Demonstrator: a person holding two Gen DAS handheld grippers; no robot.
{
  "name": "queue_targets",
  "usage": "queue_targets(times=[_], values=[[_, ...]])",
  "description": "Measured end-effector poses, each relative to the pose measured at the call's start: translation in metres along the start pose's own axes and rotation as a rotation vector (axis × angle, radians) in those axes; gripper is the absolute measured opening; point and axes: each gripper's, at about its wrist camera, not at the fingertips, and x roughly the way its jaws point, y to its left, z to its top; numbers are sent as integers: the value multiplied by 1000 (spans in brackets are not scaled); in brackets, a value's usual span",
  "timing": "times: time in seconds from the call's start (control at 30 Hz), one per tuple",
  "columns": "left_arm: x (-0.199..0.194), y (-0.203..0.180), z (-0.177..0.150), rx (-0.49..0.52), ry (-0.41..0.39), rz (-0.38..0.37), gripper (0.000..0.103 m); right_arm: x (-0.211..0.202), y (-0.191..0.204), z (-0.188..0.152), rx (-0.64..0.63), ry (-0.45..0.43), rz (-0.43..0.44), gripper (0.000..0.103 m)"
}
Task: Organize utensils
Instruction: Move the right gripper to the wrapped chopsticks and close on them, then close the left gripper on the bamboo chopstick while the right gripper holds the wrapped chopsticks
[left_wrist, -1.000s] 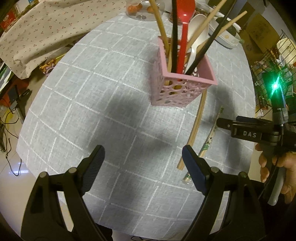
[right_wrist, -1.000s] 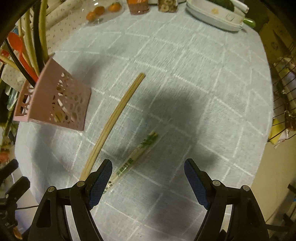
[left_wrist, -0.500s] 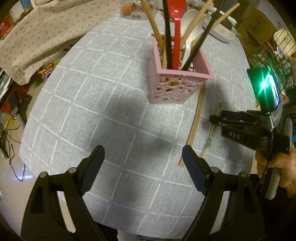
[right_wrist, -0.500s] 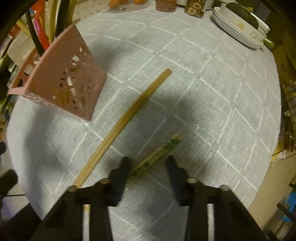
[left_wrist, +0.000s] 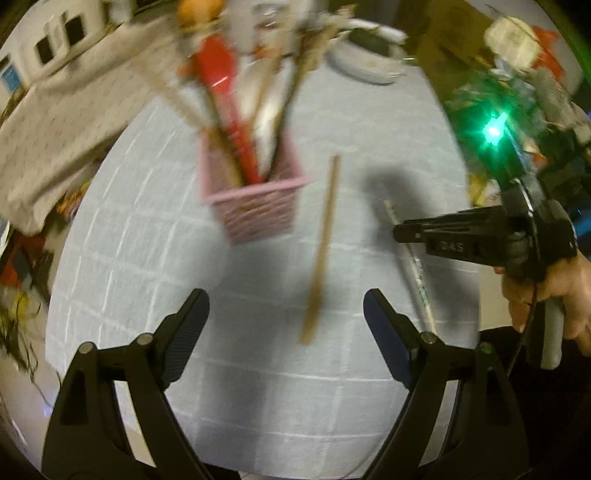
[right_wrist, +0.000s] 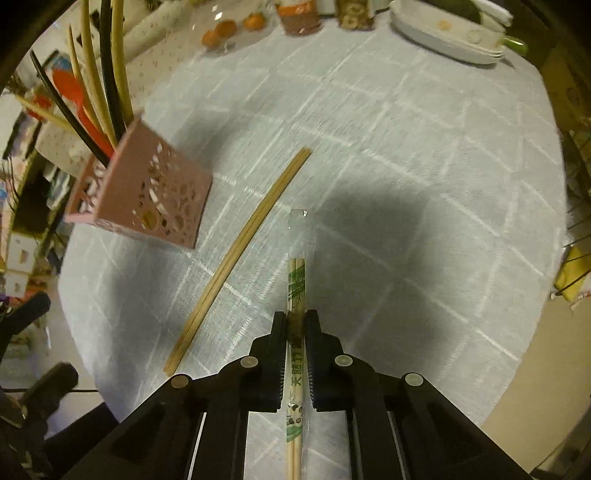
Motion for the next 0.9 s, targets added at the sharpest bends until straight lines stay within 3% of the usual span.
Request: queue_targets(times=[0.1, 0.17, 0.23, 0.4, 0.53, 0.73, 0.9], values=[[-3, -22, 9, 50, -32, -15, 85, -17, -26, -4, 23, -11, 14, 10], [-2, -37, 18, 75, -54, -2, 78, -23, -47, -5, 52, -8, 17, 10], [5, -49, 28, 104, -51, 3, 63, -20, -56, -3, 74, -6, 20, 10], [53, -74, 59, 123, 70, 11, 43, -32, -85, -4, 110, -14, 36, 10], [91, -90, 87, 121, 122, 74, 41, -35, -87, -6, 115, -14, 27, 10], [130, -82, 115, 91, 166, 182, 41, -30, -101, 1, 117, -31, 21, 10], [155, -66, 121, 65, 204, 201, 38, -23, -108, 10, 133, -27, 26, 10]])
